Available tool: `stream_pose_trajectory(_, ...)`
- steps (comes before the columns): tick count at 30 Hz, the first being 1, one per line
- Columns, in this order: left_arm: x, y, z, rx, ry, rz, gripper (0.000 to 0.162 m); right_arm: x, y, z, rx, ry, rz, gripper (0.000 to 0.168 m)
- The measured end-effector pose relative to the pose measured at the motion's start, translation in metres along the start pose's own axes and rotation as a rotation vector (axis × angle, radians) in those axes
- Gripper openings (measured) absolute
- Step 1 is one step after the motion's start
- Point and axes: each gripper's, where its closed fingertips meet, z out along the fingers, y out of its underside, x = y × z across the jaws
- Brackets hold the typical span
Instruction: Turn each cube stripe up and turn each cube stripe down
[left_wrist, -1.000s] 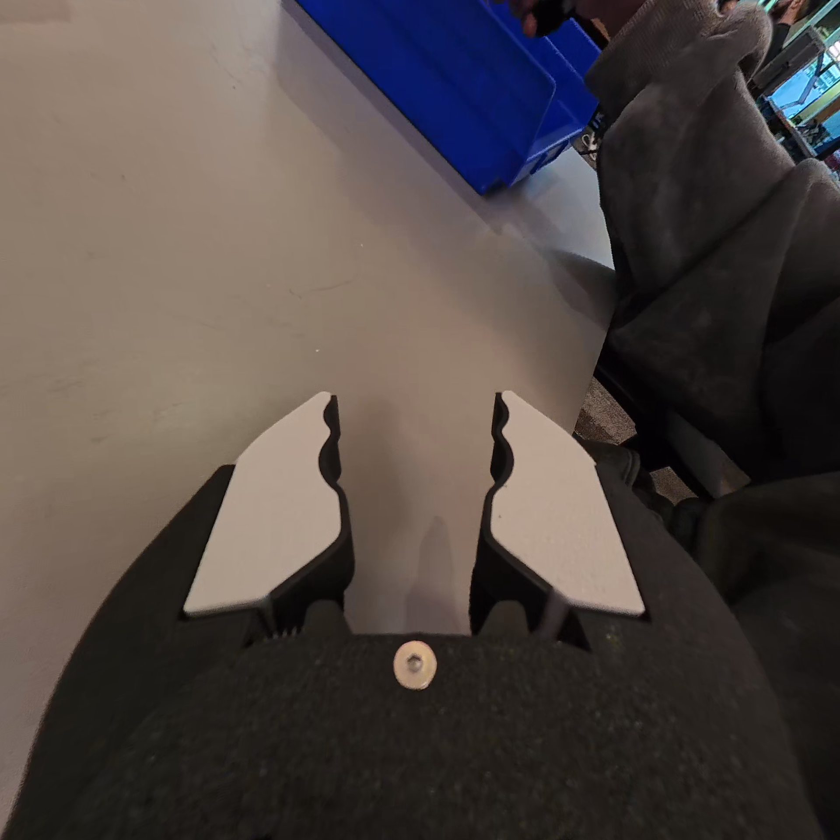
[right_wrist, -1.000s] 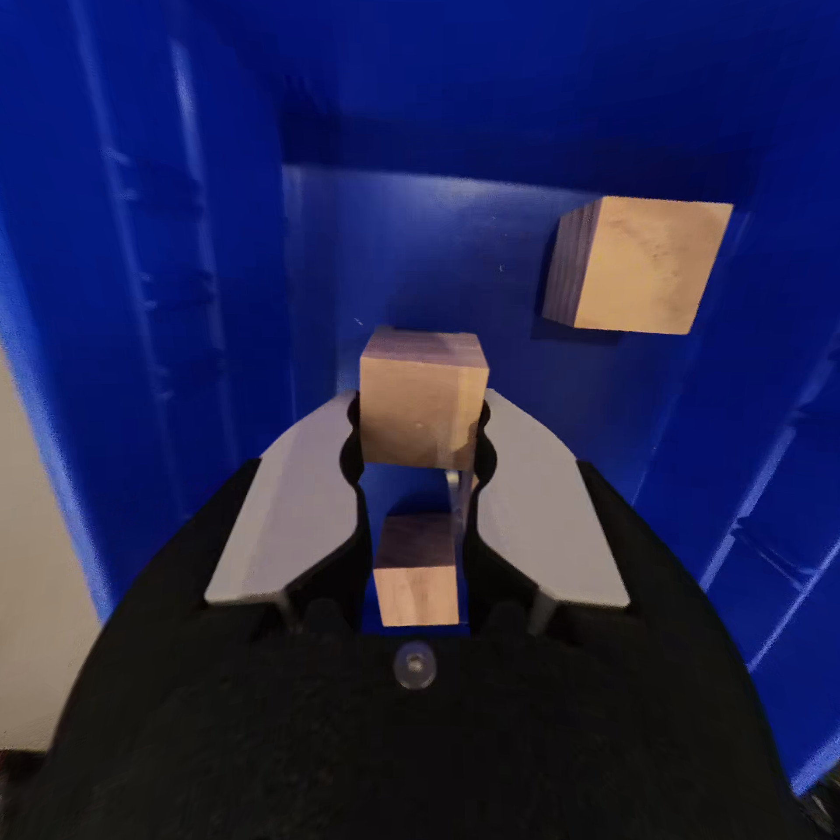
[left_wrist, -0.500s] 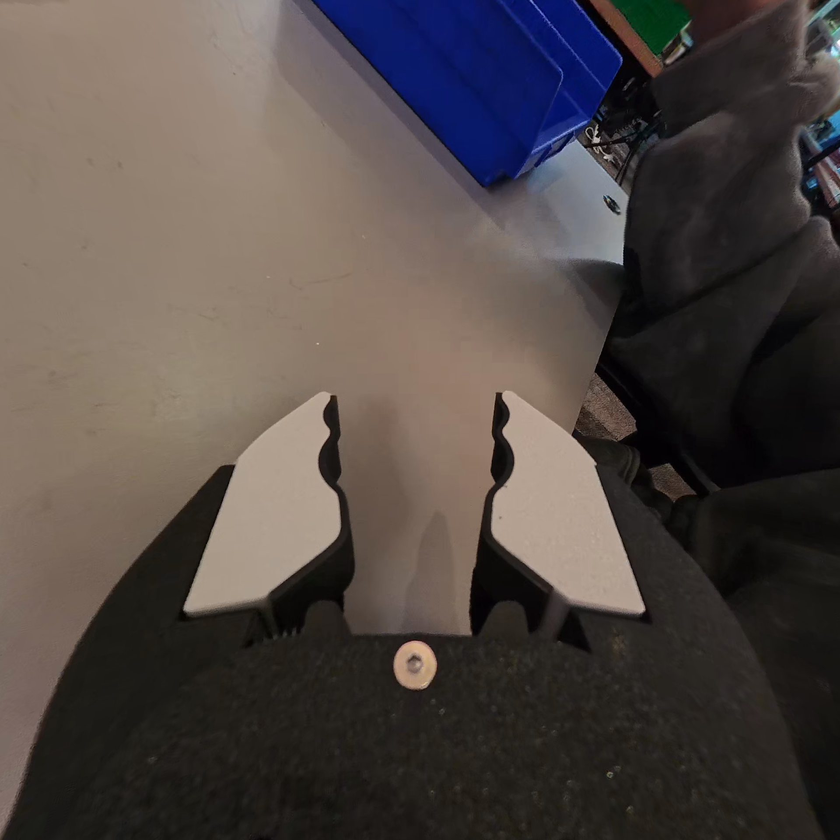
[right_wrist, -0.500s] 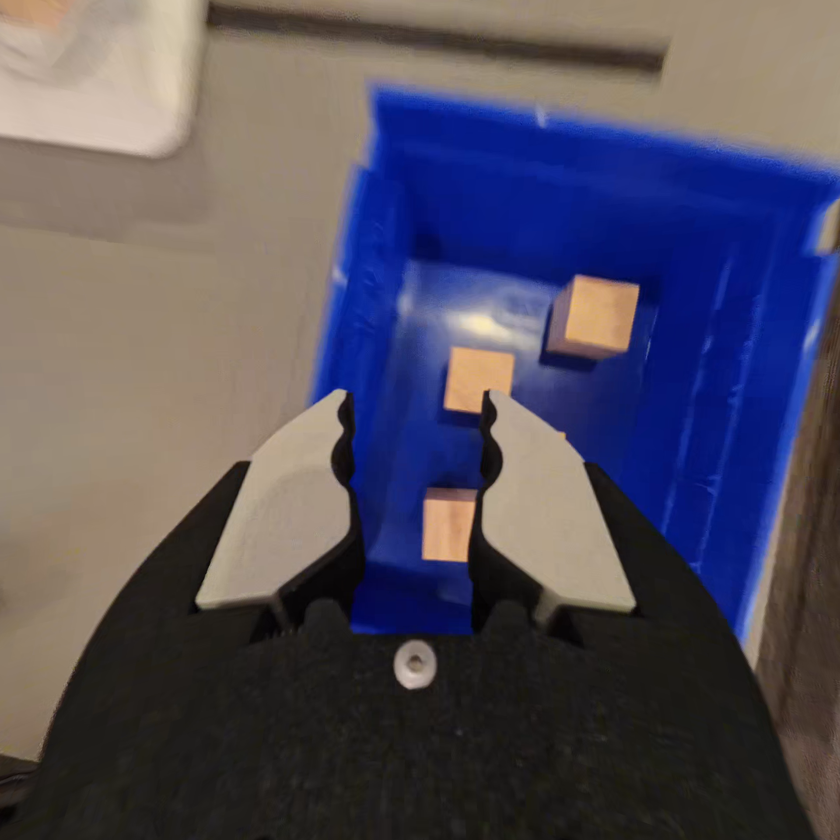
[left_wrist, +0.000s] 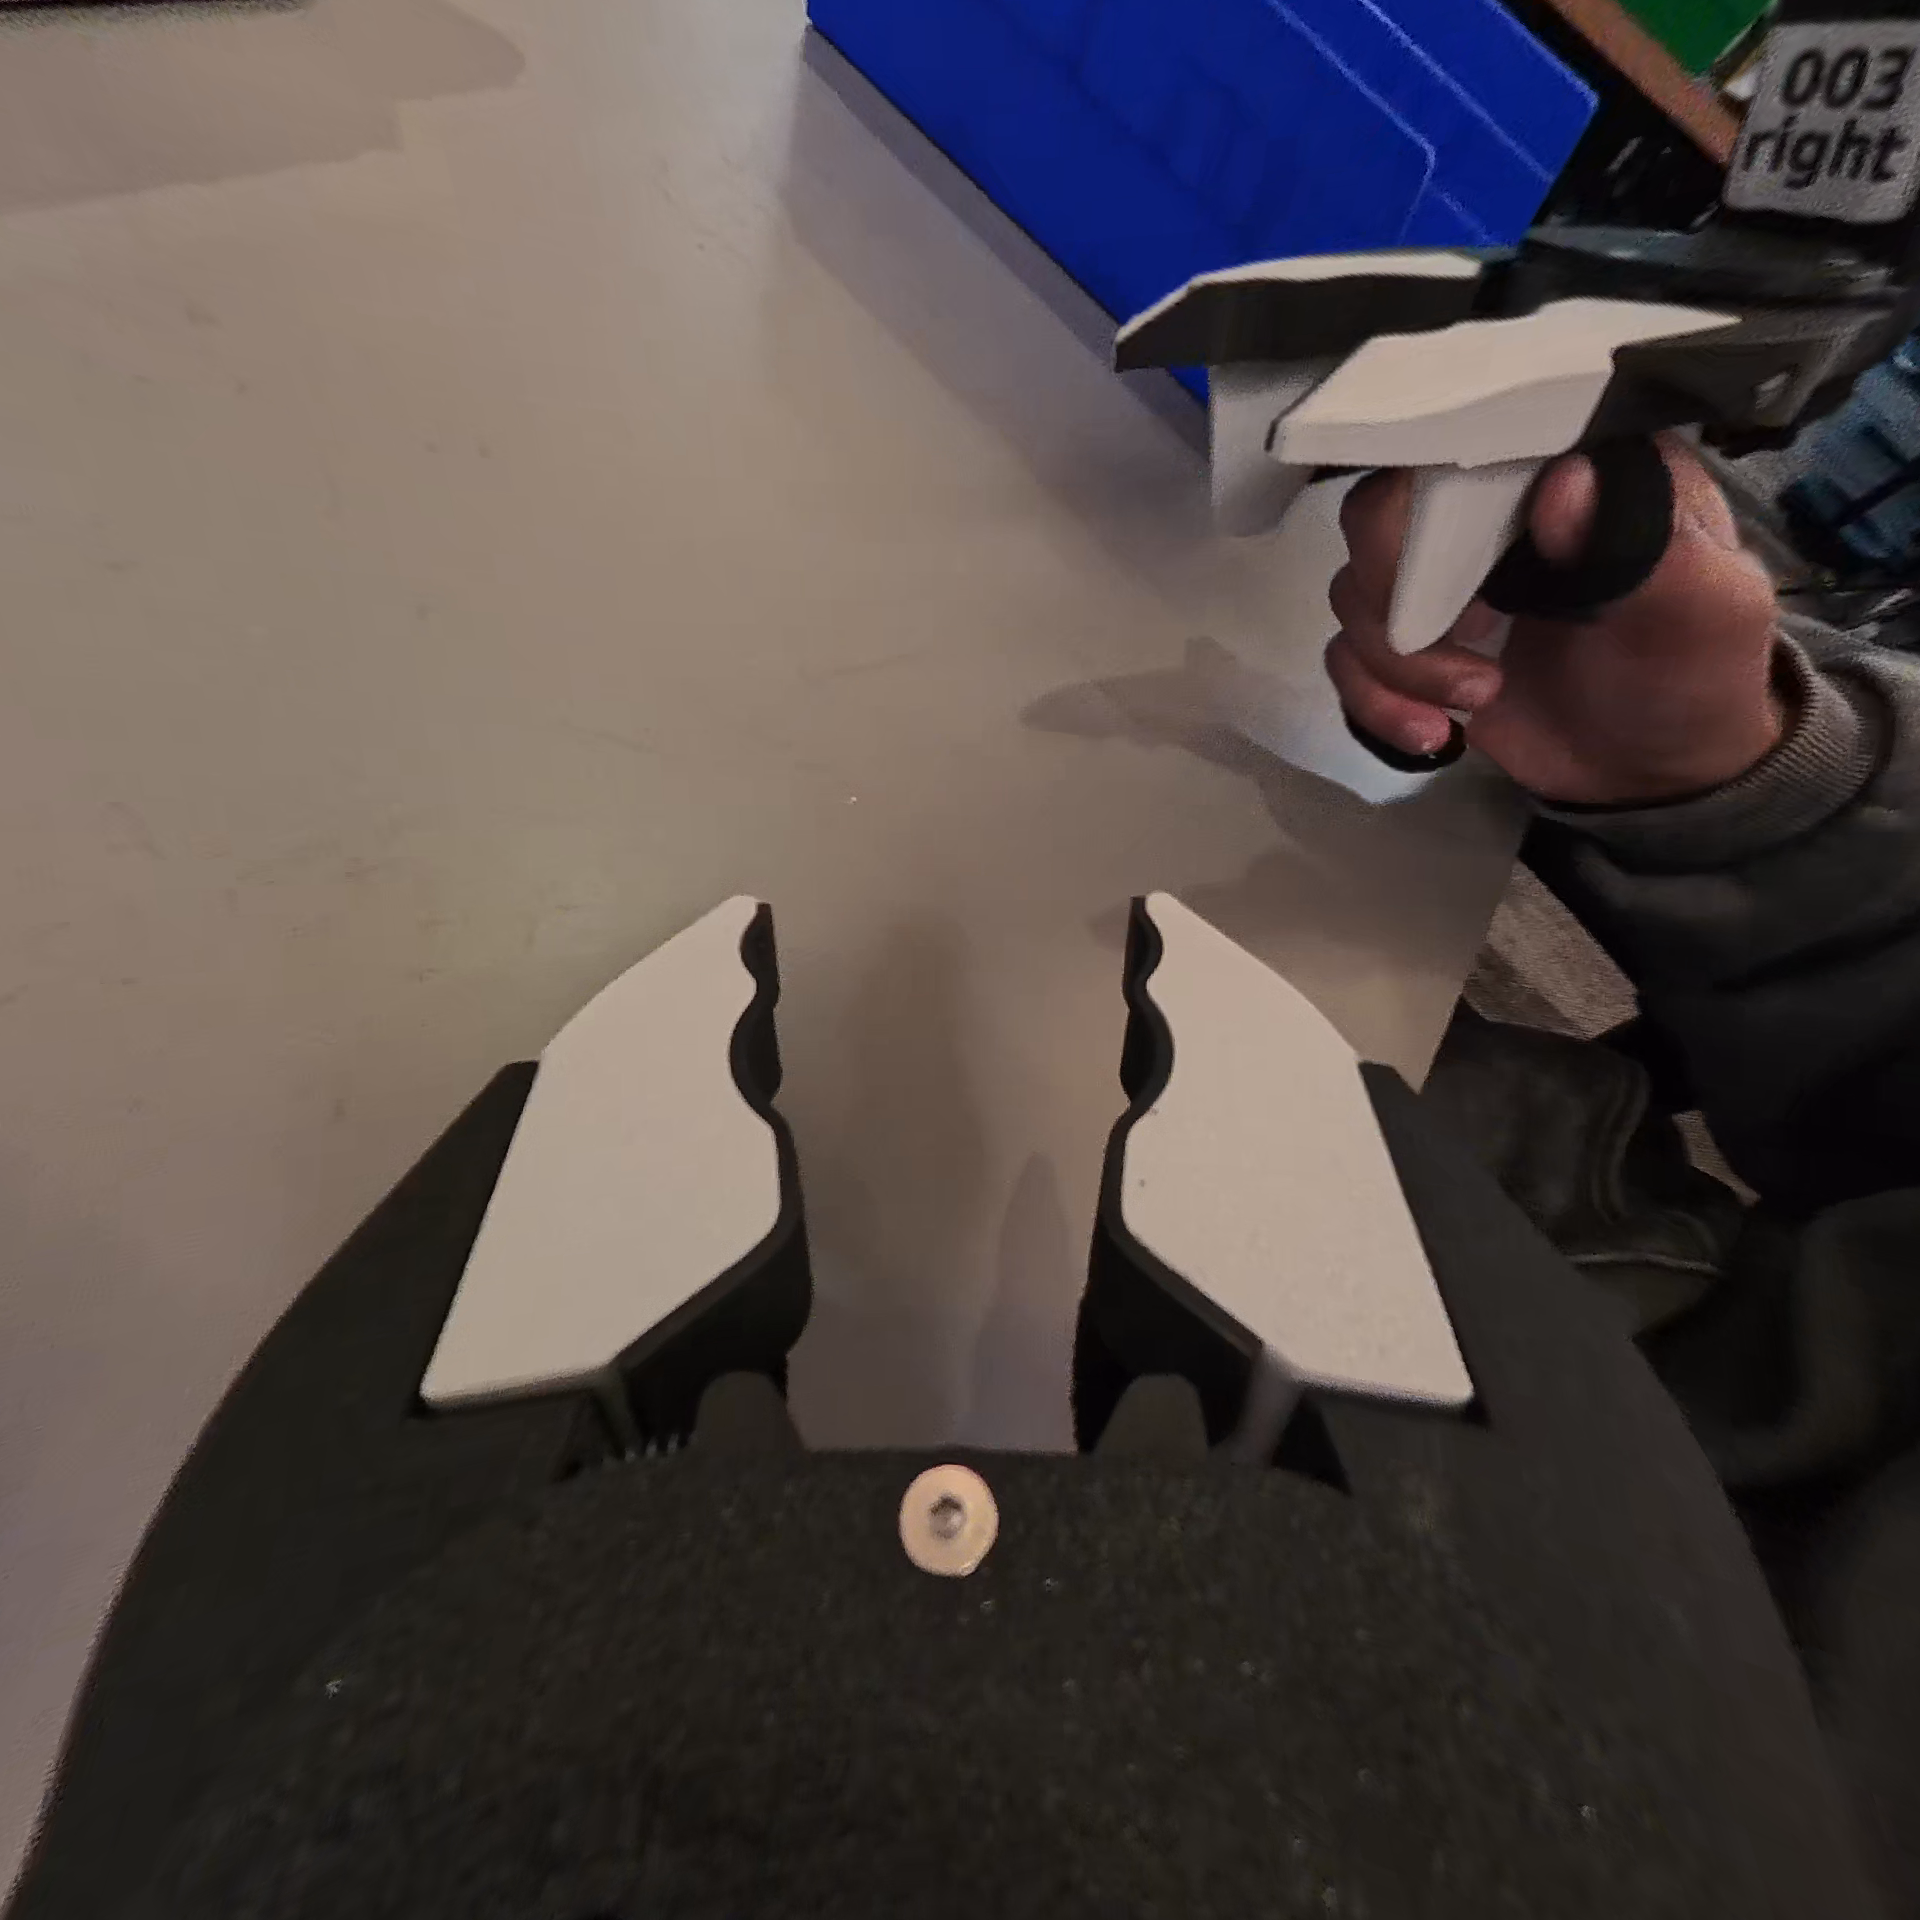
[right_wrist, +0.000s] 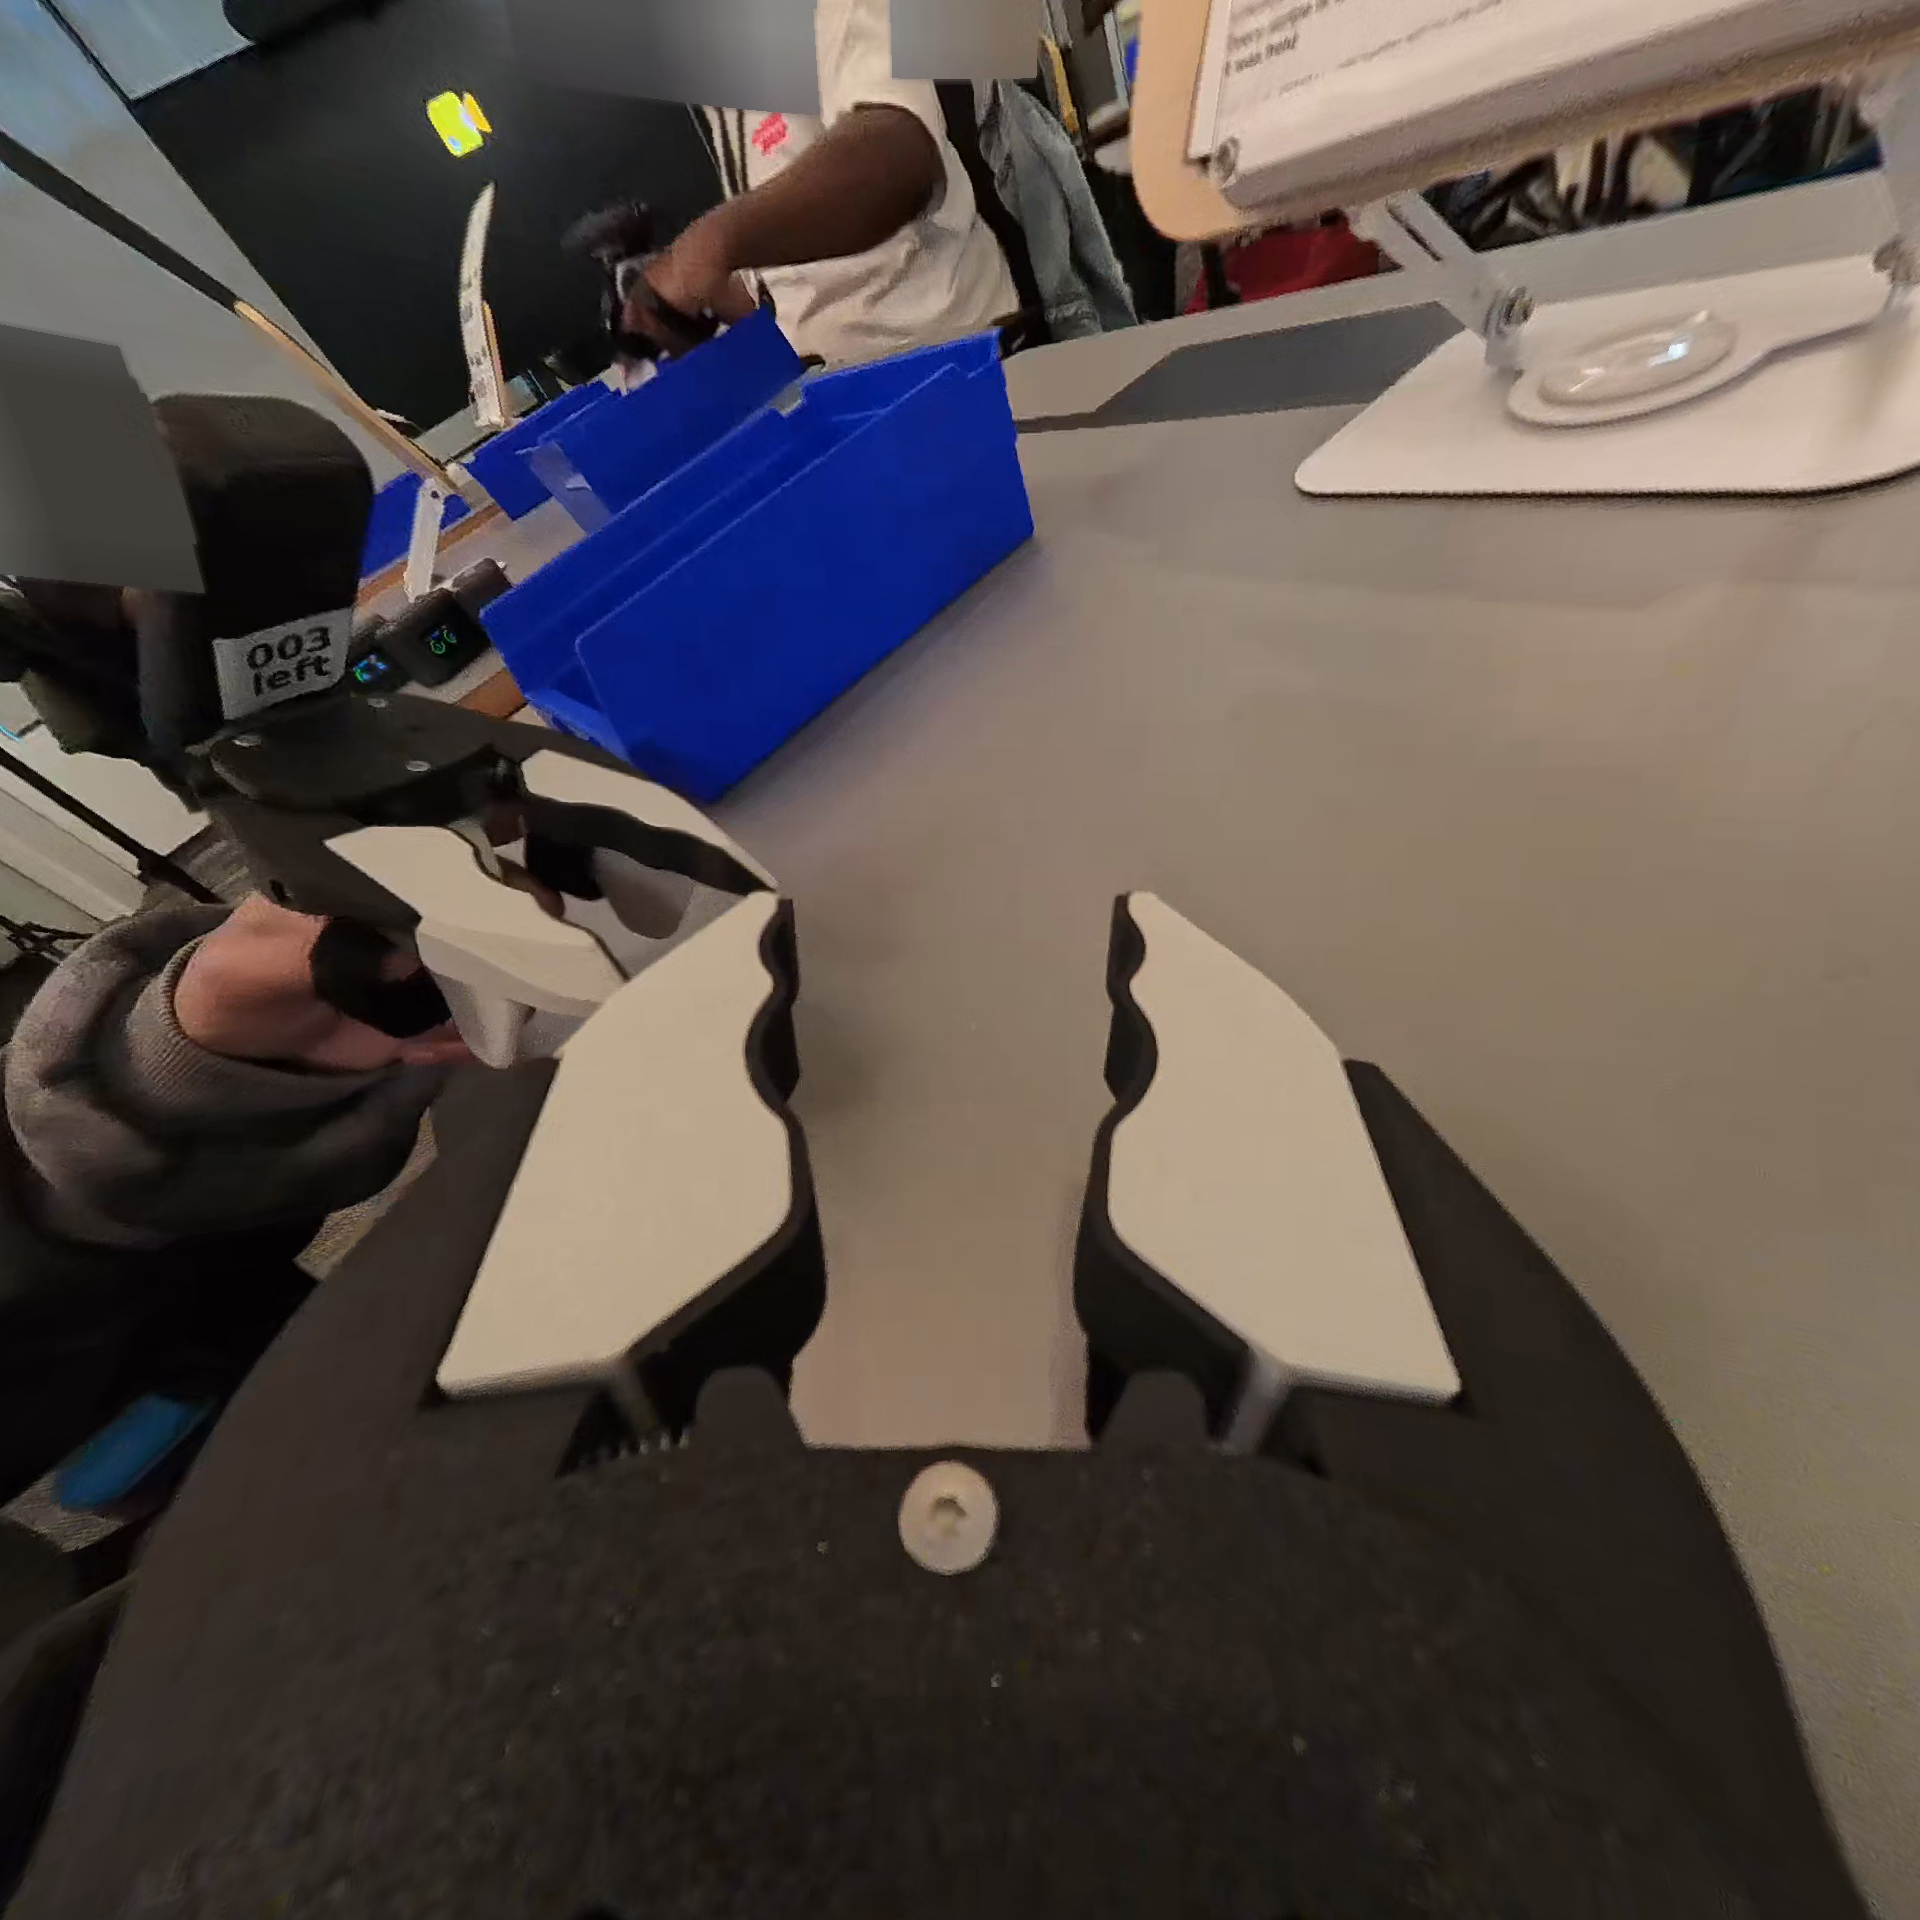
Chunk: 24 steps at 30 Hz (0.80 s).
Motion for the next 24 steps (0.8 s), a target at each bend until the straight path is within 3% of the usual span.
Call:
stream_pose_trajectory(5,0.01,-0.002,-0.004,-0.012,0.036,0.026,0.06,-0.003,0.002,0.001,-0.008,0.036,-0.099,0.053)
stream_pose_trajectory(8,0.004,-0.028,-0.035,0.016,-0.028,0.064,0.062,-0.003,0.003,0.0,-0.011,0.027,-0.077,0.053)
stream_pose_trajectory(12,-0.068,-0.089,-0.124,0.091,-0.347,-0.011,0.062,-0.004,0.008,0.001,-0.033,-0.007,-0.024,0.053)
stream_pose_trajectory(16,-0.182,-0.101,-0.182,-0.117,-0.693,-0.196,0.067,-0.007,0.015,0.004,-0.073,-0.021,-0.023,0.054)
stream_pose_trajectory(21,-0.285,-0.1,-0.171,-0.29,-0.778,-0.388,0.057,-0.01,0.017,0.003,-0.099,-0.034,-0.029,0.054)
stream_pose_trajectory(24,-0.312,-0.091,-0.14,-0.341,-0.672,-0.497,0.057,-0.008,0.018,0.002,-0.106,-0.03,-0.014,0.053)
